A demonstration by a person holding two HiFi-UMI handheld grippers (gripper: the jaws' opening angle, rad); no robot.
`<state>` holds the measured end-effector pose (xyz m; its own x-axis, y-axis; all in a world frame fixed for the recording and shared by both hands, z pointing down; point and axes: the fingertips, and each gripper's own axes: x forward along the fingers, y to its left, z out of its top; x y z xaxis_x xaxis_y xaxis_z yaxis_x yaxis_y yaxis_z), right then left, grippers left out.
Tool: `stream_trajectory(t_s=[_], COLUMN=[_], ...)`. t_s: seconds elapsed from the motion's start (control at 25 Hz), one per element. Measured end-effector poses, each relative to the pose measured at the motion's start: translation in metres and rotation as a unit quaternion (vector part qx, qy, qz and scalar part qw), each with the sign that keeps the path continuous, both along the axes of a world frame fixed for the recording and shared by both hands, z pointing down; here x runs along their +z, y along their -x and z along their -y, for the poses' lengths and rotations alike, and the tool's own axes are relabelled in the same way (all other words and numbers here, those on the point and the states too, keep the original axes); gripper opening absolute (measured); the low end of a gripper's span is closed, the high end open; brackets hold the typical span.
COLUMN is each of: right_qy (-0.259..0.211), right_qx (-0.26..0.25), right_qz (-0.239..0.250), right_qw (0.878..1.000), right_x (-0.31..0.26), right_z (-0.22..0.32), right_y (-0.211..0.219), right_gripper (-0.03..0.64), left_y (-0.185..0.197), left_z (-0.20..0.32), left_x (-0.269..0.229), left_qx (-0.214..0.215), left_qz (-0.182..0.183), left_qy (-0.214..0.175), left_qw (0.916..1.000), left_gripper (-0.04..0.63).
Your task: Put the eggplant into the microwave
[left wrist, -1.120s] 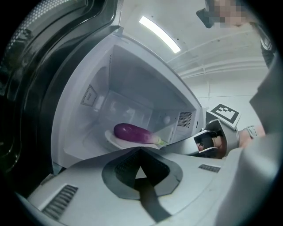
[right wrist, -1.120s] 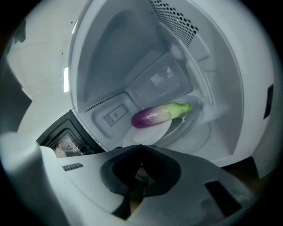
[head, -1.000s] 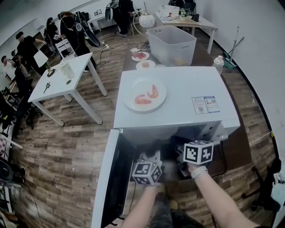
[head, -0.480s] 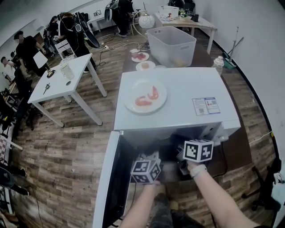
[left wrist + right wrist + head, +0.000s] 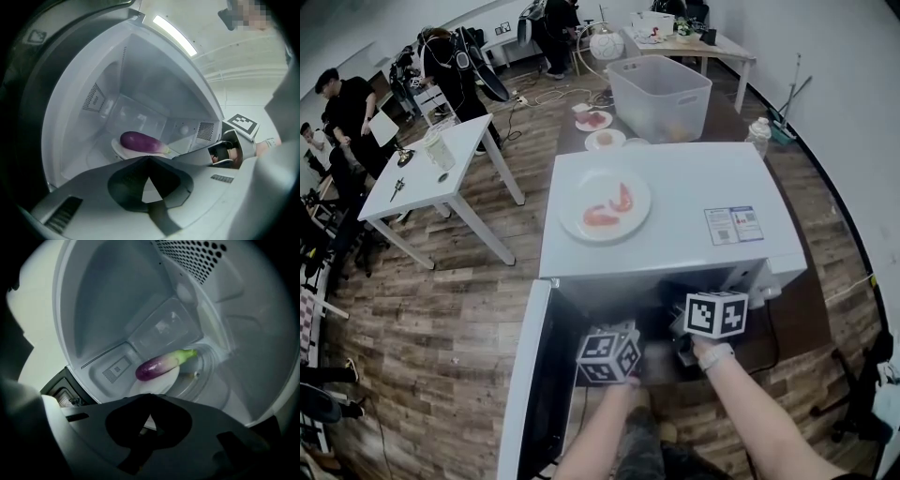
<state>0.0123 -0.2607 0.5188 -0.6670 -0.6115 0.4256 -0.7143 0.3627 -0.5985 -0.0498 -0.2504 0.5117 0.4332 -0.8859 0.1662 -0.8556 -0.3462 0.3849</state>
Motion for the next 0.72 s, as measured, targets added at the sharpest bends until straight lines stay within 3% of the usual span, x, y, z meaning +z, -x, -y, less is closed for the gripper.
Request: stream_trajectory(t_s=[0.32, 0.72], right_qy=[0.002, -0.041], right_qx=[0.003, -0.014], right_qz=[0.009, 0.02], right_qw=[1.0, 0.999], right_x=[-0.001, -0.012], right_z=[0.005, -0.004], right_y=[0.0, -0.001], right_gripper=[0.002, 0.002], left_y=[-0.001, 0.003], left_z=[0.004, 0.002], left_x=[-0.003, -0.002], left_qx=[0.002, 0.004], left_qz=[-0.003, -0.005], left_qy=[-0.002, -0.006], left_qw=[1.0, 1.0], left_gripper=[0.002, 0.002])
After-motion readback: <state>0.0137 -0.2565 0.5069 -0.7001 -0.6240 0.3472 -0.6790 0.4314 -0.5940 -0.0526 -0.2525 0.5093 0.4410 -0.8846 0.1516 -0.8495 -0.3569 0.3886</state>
